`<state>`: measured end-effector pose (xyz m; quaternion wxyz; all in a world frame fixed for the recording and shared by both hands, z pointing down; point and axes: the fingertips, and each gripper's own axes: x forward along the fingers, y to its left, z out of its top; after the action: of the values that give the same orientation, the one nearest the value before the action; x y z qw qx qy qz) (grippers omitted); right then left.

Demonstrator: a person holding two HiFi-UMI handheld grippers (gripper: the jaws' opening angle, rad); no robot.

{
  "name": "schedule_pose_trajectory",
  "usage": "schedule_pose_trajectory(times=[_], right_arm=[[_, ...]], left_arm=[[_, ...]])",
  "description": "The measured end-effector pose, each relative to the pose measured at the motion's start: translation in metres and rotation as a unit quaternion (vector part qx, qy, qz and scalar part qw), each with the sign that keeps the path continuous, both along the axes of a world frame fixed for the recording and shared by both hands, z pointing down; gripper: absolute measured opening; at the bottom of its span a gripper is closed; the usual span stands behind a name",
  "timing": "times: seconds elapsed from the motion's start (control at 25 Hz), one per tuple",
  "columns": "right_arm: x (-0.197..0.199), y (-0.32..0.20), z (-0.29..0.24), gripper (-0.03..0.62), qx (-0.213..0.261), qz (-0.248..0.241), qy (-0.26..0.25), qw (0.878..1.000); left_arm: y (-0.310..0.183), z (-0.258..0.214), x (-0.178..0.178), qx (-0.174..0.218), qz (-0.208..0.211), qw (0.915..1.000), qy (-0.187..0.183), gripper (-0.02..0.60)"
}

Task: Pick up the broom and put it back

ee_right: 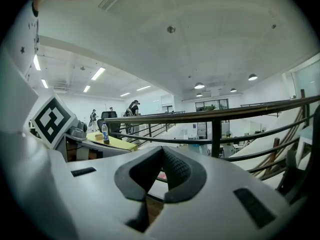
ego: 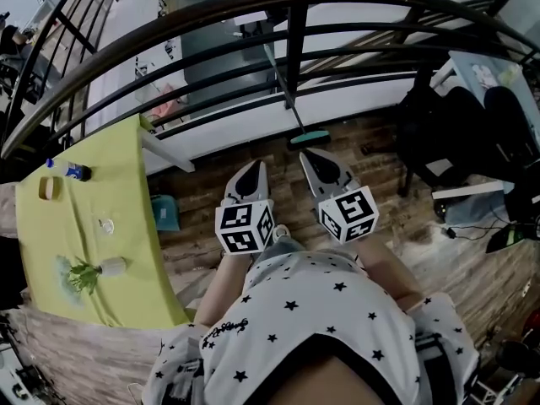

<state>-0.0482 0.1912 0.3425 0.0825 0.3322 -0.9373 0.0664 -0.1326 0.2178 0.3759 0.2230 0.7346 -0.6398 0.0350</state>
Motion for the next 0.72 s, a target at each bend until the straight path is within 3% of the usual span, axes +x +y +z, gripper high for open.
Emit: schedule_pose_trajectory(times=[0.32,0.72], right_arm=[[-0.029,-0.028,0.009,-0.006,-0.003,0.002,0.005,1.000],[-0.042,-0.072,0.027,-0.006,-0.014,0.000,0.009,1.000]], left_arm=[[-0.025,0.010,-0.030,-0.010,-0.002,0.9999,0.008,0.011],[-0.058,0.028,-0.043,-0.029,-0.011,0.9994,0.013,0.011]])
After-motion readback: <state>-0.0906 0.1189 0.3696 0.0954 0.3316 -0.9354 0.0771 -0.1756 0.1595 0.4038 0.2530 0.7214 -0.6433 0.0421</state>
